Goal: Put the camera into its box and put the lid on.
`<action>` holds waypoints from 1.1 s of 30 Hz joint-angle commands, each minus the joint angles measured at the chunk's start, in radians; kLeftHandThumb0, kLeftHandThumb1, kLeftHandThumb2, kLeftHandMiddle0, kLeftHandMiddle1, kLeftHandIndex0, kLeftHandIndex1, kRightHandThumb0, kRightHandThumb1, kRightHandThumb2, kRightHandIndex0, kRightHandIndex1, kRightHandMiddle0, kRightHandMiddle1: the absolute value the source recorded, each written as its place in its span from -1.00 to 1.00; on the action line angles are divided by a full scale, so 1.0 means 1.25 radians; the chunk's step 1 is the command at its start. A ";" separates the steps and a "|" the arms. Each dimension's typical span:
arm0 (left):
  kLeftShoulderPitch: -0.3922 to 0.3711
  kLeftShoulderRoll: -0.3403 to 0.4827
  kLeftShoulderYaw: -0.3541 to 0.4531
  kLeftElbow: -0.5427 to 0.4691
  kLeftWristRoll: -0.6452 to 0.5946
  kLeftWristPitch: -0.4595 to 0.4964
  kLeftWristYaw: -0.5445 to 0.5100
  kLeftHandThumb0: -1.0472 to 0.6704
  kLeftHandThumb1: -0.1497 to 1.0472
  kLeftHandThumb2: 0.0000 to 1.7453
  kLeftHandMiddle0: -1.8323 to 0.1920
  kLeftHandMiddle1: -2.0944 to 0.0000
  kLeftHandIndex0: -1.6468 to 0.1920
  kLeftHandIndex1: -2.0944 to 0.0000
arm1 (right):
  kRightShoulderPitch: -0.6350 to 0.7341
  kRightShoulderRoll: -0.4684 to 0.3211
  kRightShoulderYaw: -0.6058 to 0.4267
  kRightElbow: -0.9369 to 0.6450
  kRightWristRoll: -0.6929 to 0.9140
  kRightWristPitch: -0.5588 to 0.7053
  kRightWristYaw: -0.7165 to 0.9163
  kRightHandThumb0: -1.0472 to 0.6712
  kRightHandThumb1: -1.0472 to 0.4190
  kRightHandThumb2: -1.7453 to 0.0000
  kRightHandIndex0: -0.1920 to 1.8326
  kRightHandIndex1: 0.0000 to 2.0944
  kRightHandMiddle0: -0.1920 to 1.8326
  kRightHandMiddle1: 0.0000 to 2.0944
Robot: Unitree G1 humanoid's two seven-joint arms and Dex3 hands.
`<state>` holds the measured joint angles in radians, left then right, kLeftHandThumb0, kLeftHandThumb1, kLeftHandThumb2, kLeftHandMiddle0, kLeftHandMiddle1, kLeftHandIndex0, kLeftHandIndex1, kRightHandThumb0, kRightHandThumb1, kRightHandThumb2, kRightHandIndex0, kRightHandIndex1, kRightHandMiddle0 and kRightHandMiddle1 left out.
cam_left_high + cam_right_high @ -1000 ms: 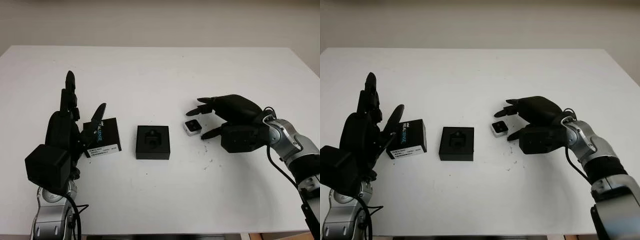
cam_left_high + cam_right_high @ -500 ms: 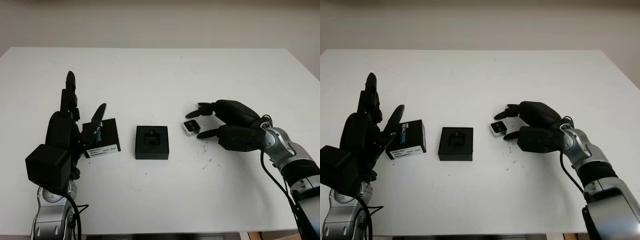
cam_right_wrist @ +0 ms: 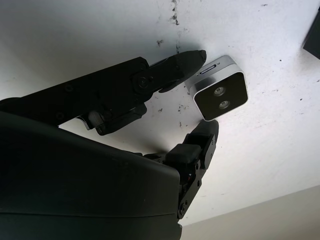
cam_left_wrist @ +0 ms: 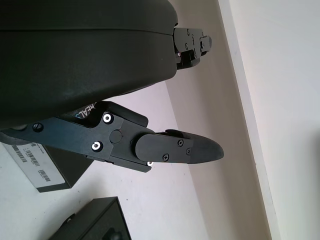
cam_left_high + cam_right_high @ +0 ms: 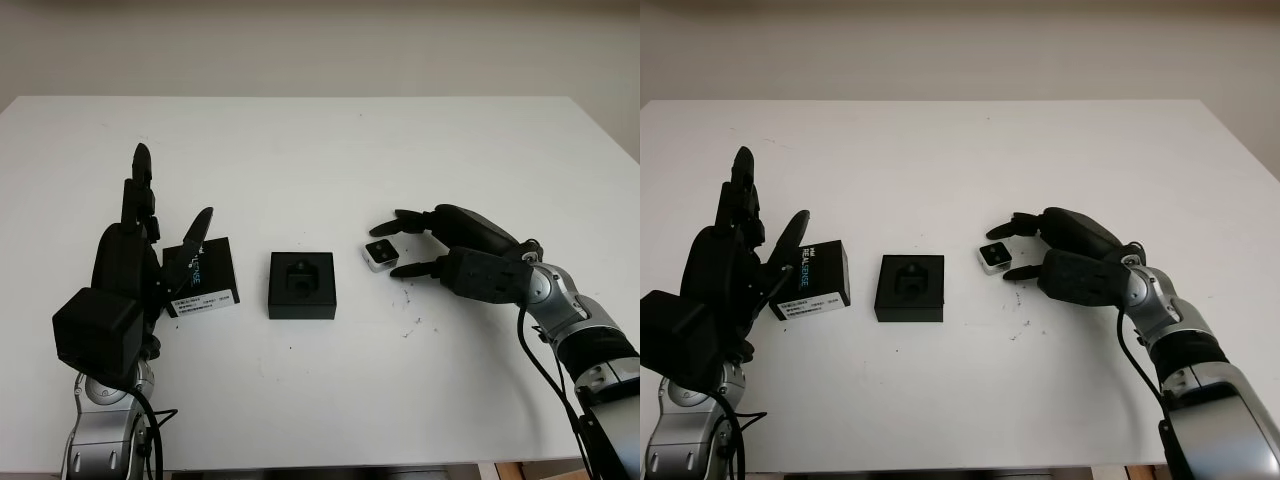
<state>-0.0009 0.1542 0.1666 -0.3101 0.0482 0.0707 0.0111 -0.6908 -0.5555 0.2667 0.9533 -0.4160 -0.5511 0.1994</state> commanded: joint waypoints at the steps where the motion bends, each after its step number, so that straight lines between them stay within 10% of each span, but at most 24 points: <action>1: -0.009 0.001 0.000 0.004 -0.001 -0.004 0.001 -0.40 1.00 -0.68 0.92 0.95 0.89 0.95 | 0.016 0.013 0.006 0.004 0.001 -0.007 0.006 -0.35 -0.79 0.94 -0.47 -0.95 -0.26 -0.39; 16: -0.009 -0.001 -0.001 0.004 0.004 -0.001 0.006 -0.42 1.00 -0.69 0.92 0.95 0.88 0.95 | 0.016 0.027 -0.026 0.012 0.071 -0.034 0.078 -0.31 -0.82 0.94 -0.53 -0.95 -0.30 0.13; 33: 0.001 -0.011 -0.007 -0.002 0.011 0.001 0.014 -0.40 1.00 -0.69 0.90 0.94 0.87 0.94 | 0.027 0.036 -0.033 0.011 0.071 -0.045 0.061 -0.29 -0.84 0.94 -0.51 -0.94 -0.34 0.18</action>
<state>-0.0008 0.1438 0.1585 -0.3062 0.0605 0.0706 0.0229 -0.6776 -0.5278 0.2262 0.9653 -0.3285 -0.5936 0.2786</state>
